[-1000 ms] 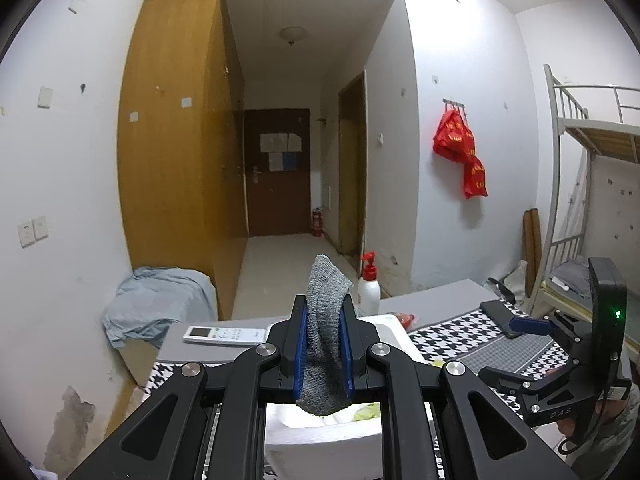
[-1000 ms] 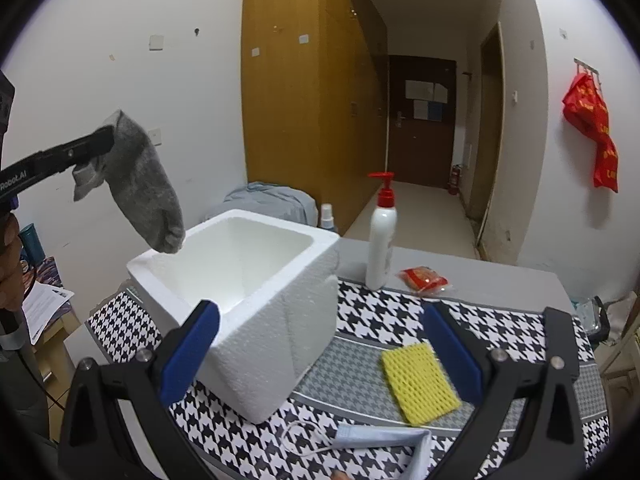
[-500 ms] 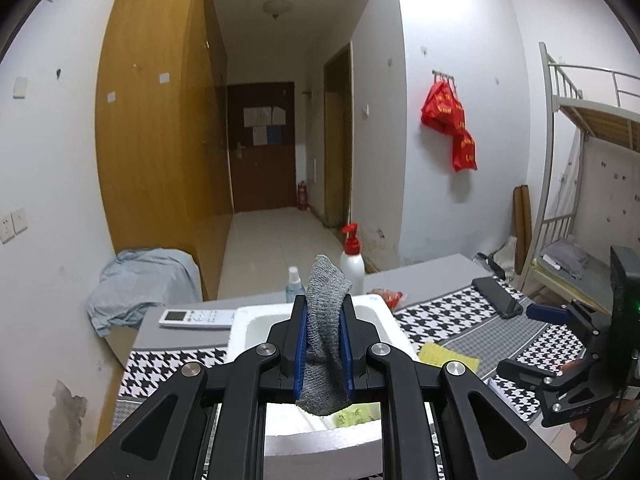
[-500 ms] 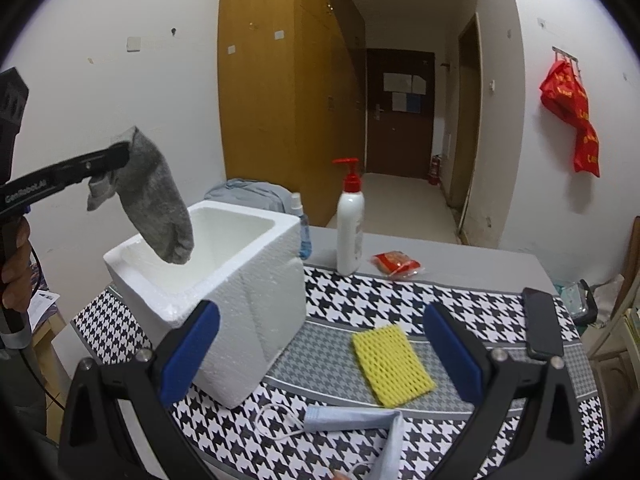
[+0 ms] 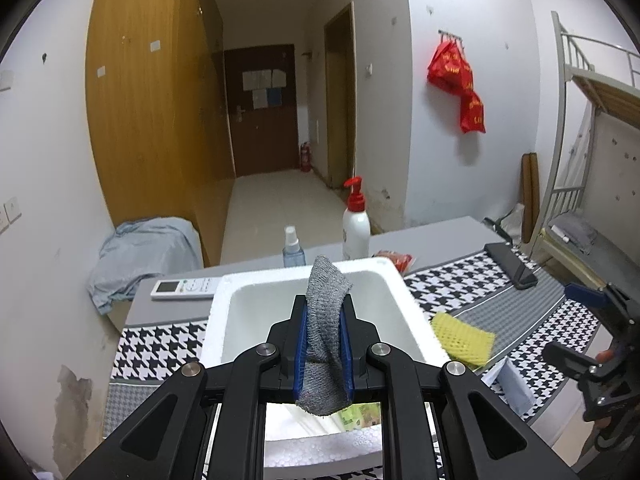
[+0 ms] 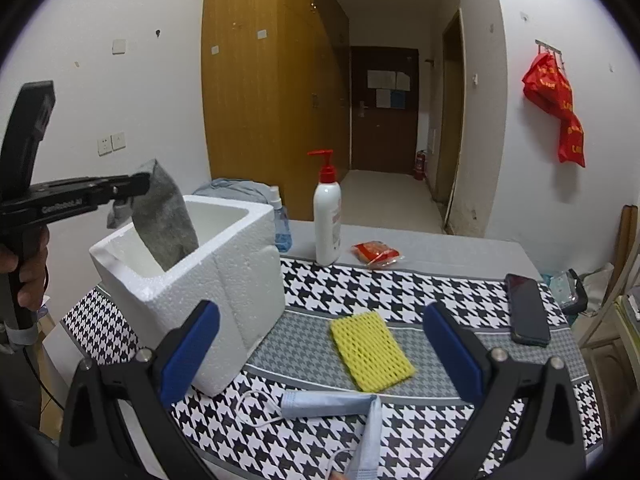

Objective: Organize soft objects
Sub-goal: 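Lower the grey sock into the foam box and open the left gripper, then move both grippers away from the box back over the table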

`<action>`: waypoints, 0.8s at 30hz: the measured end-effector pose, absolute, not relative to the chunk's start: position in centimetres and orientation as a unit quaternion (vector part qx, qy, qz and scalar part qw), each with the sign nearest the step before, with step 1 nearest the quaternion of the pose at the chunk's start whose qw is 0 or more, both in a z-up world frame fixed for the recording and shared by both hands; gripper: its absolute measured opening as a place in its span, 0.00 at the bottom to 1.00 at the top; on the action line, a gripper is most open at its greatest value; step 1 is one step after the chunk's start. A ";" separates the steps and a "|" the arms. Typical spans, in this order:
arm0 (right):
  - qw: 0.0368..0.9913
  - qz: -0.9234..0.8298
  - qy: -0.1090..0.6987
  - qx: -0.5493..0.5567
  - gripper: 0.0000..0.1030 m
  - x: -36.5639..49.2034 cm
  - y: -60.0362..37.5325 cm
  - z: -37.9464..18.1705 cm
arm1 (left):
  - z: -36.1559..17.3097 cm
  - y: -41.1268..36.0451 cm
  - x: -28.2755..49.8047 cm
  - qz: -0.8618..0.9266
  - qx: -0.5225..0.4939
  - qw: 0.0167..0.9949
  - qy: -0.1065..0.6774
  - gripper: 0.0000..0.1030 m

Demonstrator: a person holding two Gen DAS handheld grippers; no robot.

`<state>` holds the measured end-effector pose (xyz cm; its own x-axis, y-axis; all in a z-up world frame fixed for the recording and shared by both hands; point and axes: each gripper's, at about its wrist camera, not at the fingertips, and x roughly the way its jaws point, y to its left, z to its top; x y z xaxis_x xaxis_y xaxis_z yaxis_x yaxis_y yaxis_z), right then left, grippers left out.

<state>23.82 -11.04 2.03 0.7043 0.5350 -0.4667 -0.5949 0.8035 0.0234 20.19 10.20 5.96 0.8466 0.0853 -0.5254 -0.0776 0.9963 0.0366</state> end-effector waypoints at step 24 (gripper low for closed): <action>0.928 0.286 0.236 -0.042 0.99 23.4 -12.8 1.7 | 6.6 11.2 17.7 0.057 -0.024 0.975 0.214 0.99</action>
